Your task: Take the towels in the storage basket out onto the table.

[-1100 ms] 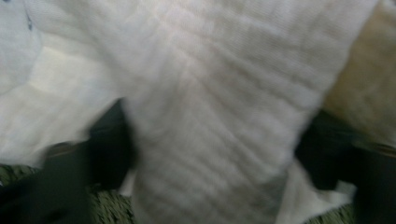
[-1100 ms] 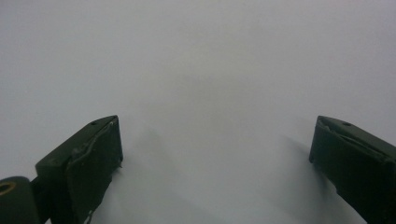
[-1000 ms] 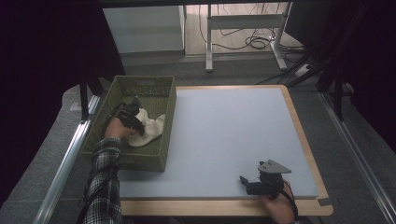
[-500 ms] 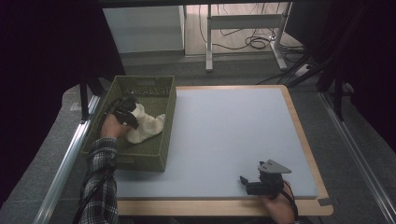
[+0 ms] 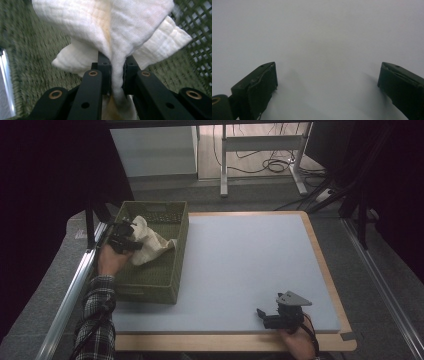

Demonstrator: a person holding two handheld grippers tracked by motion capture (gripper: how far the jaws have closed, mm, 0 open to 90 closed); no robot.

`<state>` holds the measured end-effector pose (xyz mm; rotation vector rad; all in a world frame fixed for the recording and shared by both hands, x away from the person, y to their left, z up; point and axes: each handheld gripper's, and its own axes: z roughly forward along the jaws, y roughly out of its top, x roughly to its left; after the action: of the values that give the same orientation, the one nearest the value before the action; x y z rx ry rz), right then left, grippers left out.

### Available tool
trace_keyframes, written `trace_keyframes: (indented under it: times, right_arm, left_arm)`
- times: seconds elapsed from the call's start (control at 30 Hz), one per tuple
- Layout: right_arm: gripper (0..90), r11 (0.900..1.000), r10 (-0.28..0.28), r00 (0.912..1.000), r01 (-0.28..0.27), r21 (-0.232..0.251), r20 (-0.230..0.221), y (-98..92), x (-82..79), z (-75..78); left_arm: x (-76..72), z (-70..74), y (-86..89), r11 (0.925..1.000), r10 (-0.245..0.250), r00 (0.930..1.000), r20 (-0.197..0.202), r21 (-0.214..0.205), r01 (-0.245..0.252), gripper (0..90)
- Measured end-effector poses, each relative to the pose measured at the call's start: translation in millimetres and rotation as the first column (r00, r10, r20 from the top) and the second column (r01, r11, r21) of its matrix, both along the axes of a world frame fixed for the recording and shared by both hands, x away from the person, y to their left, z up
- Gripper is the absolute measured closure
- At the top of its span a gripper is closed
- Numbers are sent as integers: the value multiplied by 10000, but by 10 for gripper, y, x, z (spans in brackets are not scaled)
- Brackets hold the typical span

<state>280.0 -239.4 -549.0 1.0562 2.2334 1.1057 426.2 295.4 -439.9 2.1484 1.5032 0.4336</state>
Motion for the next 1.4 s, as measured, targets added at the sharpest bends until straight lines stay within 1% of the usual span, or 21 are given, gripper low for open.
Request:
trace_keyframes:
  times: [0.13, 0.23, 0.27, 0.3, 0.33, 0.4, 0.43, 0.47, 0.5, 0.57, 0.8, 0.83, 0.87, 0.9, 0.97, 1.03, 1.07, 1.1, 1.23, 1.37, 1.4]
  right_arm:
    - [25, 10000, 0, 10000, 0, -1, 2, 0, 0, 0]
    - [24, 10000, -1, 10000, 1, 0, 0, 0, 0, 0]
    - [24, 10000, -1, 10000, 1, 0, 0, 0, 0, 0]
    - [25, 10000, -3, 10000, 3, 0, -1, 0, 0, 0]
    - [25, 10000, -3, 10000, 3, 0, -1, 0, 0, 0]
    - [24, 10000, -4, 10000, 4, -1, -2, 0, 0, 0]
    - [25, 10000, -7, 10000, 7, 0, -2, 0, 0, 0]
    - [25, 10000, -7, 10000, 7, 0, -2, 0, 0, 0]
    - [25, 10000, -6, 10000, 6, 0, -3, 0, -1, 0]
    - [24, 10000, -9, 10000, 9, 1, -6, 1, -1, 0]
    - [24, 10000, -12, 10000, 12, 2, -6, 1, -1, 0]
    - [24, 10000, -11, 10000, 11, 2, -6, 1, -1, 0]
    - [24, 10000, -13, 10000, 13, 4, -6, 1, -1, 0]
    - [24, 10000, -13, 10000, 13, 4, -6, 1, -1, 0]
    - [24, 10000, -15, 10000, 15, 6, -7, 1, -1, 0]
    - [25, 10000, -15, 10000, 15, 4, -6, 1, -1, 0]
    - [24, 10000, -14, 10000, 14, 6, -7, 1, -1, 0]
    - [24, 10000, -15, 10000, 15, 6, -6, 1, -1, 0]
    - [25, 10000, -14, 10000, 14, 5, -7, 1, -1, 0]
    - [24, 10000, -16, 10000, 16, 6, -9, 1, -1, 0]
    - [24, 10000, -16, 10000, 16, 6, -9, 1, -1, 0]
  left_arm:
    - [-99, 56, 30, 9995, 102, 9969, 785, -313, -78, 810]
    - [-170, 98, 45, 9991, 216, 9909, 1330, -394, -165, 810]
    - [-222, 128, 60, 9976, 377, 9838, 1752, -645, -268, 810]
    - [-222, 128, 60, 9976, 377, 9838, 1752, -645, -268, 810]
    - [-247, 145, 74, 9963, 438, 9808, 1903, -814, -287, 810]
    - [-319, 187, 94, 9923, 652, 9691, 2379, -1180, -378, 810]
    - [-345, 200, 97, 9916, 704, 9649, 2529, -1228, -401, 810]
    - [-345, 200, 97, 9916, 704, 9649, 2529, -1228, -401, 810]
    - [-386, 216, 106, 9881, 760, 9596, 2710, -1495, -361, 810]
    - [-405, 220, 107, 9868, 767, 9569, 2801, -1586, -326, 809]
    - [-542, 246, 109, 9791, 1113, 9268, 3587, -1994, -405, 808]
    - [-581, 262, 107, 9779, 1135, 9203, 3743, -2057, -370, 807]
    - [-581, 262, 107, 9779, 1135, 9203, 3743, -2057, -370, 808]
    - [-600, 271, 101, 9771, 1177, 9157, 3842, -2093, -378, 808]
    - [-661, 305, 94, 9738, 1271, 9000, 4169, -2248, -334, 808]
    - [-680, 318, 93, 9727, 1281, 8972, 4226, -2299, -306, 808]
    - [-722, 335, 87, 9699, 1357, 8852, 4450, -2421, -269, 808]
    - [-738, 340, 84, 9691, 1374, 8816, 4517, -2452, -254, 808]
    - [-779, 346, 73, 9683, 1374, 8743, 4654, -2490, -196, 808]
    - [-838, 369, 44, 9663, 1352, 8575, 4964, -2574, -33, 808]
    - [-838, 369, 44, 9663, 1352, 8575, 4964, -2574, -33, 808]
